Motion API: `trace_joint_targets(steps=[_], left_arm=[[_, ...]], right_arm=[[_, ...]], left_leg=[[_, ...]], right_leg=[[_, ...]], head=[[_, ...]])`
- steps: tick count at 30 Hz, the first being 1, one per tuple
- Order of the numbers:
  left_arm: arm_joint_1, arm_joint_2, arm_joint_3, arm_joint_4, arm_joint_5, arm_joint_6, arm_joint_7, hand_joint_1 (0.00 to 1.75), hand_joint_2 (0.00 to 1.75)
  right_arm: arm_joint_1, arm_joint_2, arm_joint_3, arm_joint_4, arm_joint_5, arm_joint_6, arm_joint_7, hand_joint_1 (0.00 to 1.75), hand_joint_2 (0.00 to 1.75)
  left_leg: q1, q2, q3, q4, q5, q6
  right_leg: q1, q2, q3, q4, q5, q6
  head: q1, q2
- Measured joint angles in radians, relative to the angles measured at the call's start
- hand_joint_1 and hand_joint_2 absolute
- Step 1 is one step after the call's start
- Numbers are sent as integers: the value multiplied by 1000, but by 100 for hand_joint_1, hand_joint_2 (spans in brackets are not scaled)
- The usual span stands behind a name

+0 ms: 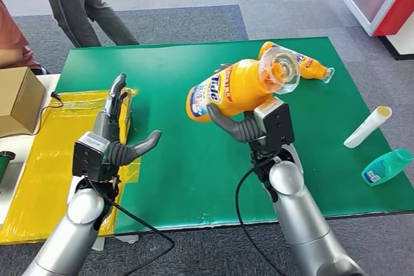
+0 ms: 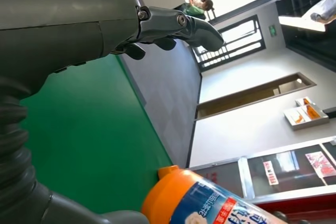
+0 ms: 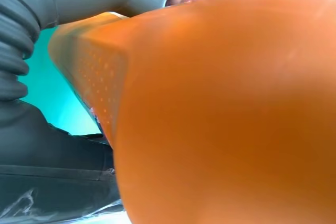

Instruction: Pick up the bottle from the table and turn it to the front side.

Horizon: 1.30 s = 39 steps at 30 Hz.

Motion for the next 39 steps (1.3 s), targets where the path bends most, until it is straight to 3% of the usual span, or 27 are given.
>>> trace_joint_targets(steps=[12, 23, 39], left_arm=[[-12, -29, -2, 8, 23, -15, 0, 0, 175], [-34, -47, -20, 56, 157, -92, 11, 0, 175], [-68, -17, -61, 111, 158, -206, 92, 0, 175]], right_arm=[[14, 0, 90, -56, -16, 13, -2, 175, 175], [11, 3, 136, -56, -46, 24, -9, 175, 175], [-1, 3, 144, -56, -55, 34, -7, 175, 175]], left_leg=[[0, 0, 0, 0, 0, 0], [0, 0, 0, 0, 0, 0], [0, 0, 0, 0, 0, 0]], right_leg=[[0, 0, 0, 0, 0, 0], [0, 0, 0, 0, 0, 0], [0, 0, 0, 0, 0, 0]], head=[[0, 0], [0, 0], [0, 0]])
